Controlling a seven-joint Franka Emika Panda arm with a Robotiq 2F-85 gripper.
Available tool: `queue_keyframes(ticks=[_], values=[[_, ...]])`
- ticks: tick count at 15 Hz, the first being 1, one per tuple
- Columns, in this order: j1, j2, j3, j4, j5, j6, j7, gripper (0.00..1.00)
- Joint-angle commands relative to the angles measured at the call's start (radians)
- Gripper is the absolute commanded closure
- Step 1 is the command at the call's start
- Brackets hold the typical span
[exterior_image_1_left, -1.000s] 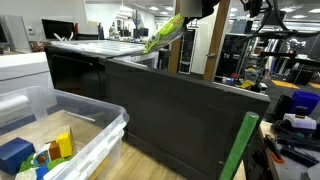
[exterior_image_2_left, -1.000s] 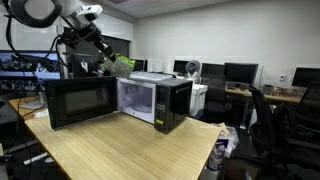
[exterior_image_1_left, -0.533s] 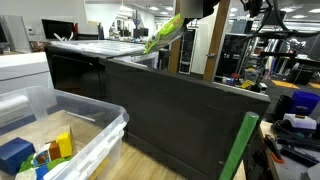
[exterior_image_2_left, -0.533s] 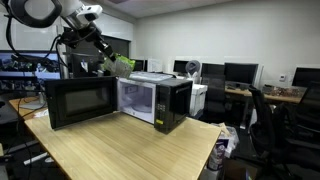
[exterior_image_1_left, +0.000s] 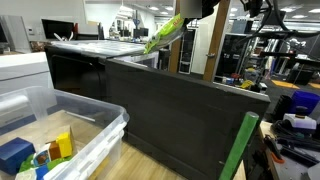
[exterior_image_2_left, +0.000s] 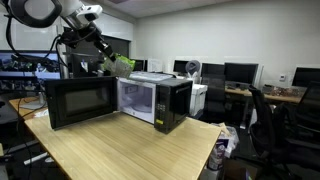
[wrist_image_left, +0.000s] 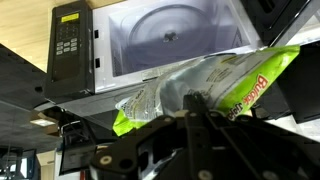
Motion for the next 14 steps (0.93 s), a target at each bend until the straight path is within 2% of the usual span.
queue_keyframes(ticks=[1, 8, 14], values=[[-0.002, 0.003, 0.008, 0.012, 0.022, 0.039, -0.008, 1.0], [0.02, 0.053, -0.005, 0.097, 0.029, 0.142, -0.002, 1.0], [0.072, 0.237, -0.004, 0.249, 0.031, 0.118, -0.018, 1.0]])
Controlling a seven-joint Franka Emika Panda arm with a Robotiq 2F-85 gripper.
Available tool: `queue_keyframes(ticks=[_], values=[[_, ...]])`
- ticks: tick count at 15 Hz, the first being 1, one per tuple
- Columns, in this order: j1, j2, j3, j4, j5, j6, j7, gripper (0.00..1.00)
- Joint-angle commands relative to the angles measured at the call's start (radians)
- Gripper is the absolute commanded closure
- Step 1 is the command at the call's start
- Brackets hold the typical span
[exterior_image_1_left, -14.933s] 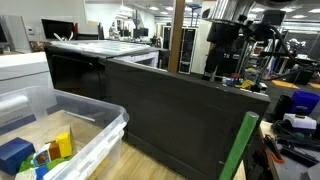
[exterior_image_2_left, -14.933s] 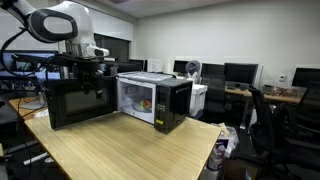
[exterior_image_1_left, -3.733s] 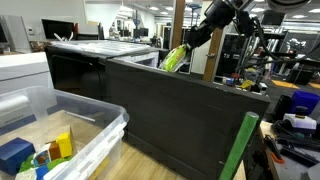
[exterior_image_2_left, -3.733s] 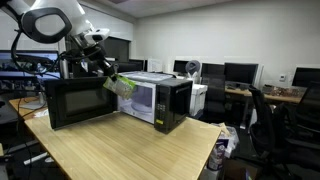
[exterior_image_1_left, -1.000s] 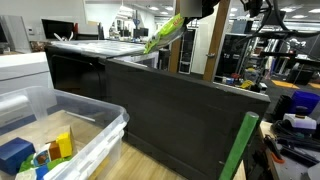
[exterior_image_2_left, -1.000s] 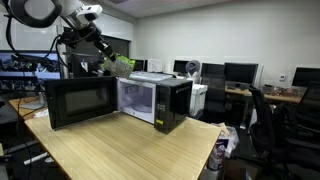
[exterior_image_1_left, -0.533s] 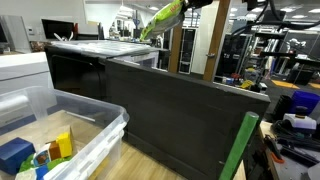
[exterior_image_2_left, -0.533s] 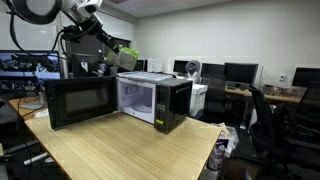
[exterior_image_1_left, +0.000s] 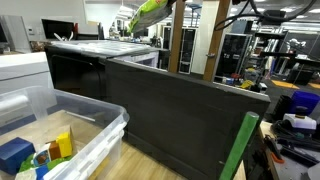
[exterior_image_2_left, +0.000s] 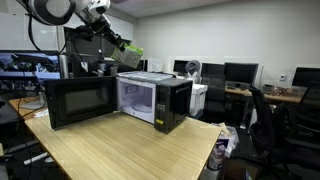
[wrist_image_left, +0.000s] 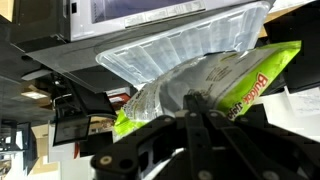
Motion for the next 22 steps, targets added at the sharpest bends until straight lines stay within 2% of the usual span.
queue_keyframes(ticks=[1, 6, 12, 17, 22], values=[[0.048, 0.121, -0.018, 0.118, 0.015, 0.004, -0.011, 1.0], [0.079, 0.249, -0.038, 0.225, 0.014, -0.005, -0.013, 1.0], [0.057, 0.384, -0.056, 0.323, 0.006, 0.026, 0.01, 1.0], [0.085, 0.432, -0.079, 0.367, 0.088, 0.029, -0.03, 0.99], [0.072, 0.464, -0.082, 0.392, 0.109, 0.06, 0.008, 0.99]])
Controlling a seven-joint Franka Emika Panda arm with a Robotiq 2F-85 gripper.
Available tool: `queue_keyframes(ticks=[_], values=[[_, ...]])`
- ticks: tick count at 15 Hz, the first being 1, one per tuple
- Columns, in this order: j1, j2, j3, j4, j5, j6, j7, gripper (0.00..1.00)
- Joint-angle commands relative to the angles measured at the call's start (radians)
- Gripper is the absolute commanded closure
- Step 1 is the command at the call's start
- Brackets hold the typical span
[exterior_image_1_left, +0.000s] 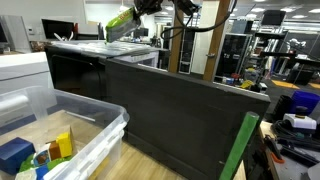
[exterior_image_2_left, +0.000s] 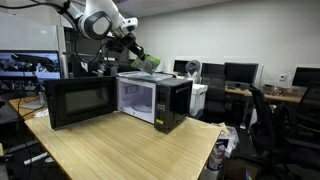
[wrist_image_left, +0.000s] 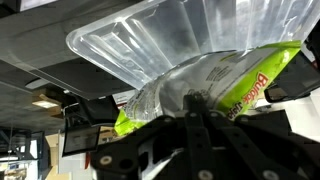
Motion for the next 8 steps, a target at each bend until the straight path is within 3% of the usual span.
queue_keyframes(ticks=[1, 8], values=[[0.003, 0.025, -0.005, 0.028, 0.039, 0.038, 0.001, 1.0], [0.006, 0.038, -0.003, 0.024, 0.059, 0.047, 0.003, 1.0]])
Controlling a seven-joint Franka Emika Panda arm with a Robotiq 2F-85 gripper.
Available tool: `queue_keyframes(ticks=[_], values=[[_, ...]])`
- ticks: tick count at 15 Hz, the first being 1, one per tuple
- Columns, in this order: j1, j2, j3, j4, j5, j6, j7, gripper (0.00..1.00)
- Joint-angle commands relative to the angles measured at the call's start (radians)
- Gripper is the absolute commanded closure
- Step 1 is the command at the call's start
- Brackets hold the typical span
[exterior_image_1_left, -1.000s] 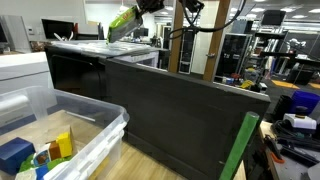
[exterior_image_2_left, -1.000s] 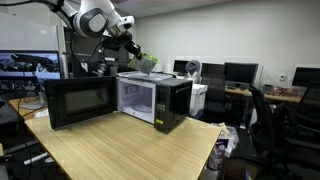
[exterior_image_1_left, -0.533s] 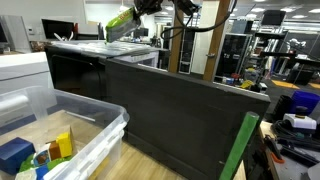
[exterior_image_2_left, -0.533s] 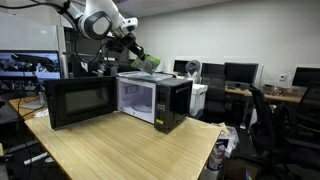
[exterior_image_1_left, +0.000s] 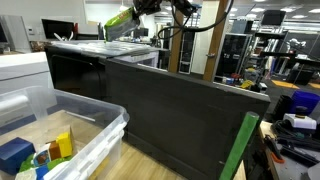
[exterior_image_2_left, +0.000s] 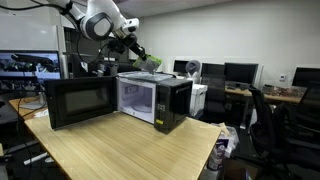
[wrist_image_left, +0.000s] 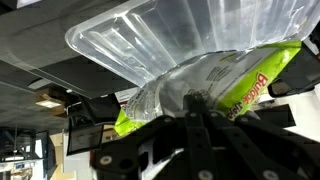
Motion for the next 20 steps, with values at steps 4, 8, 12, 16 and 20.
queue_keyframes(ticks=[4, 8, 12, 16, 20], values=[[0.006, 0.015, 0.009, -0.009, 0.024, -0.057, -0.028, 0.67], [0.003, 0.013, 0.015, -0.004, 0.019, -0.164, -0.042, 0.42], [-0.075, -0.005, 0.082, 0.026, -0.031, -0.347, -0.027, 0.15], [-0.126, 0.006, 0.12, 0.085, -0.115, -0.481, -0.016, 0.0], [-0.151, -0.016, 0.14, 0.104, -0.133, -0.555, -0.033, 0.0]])
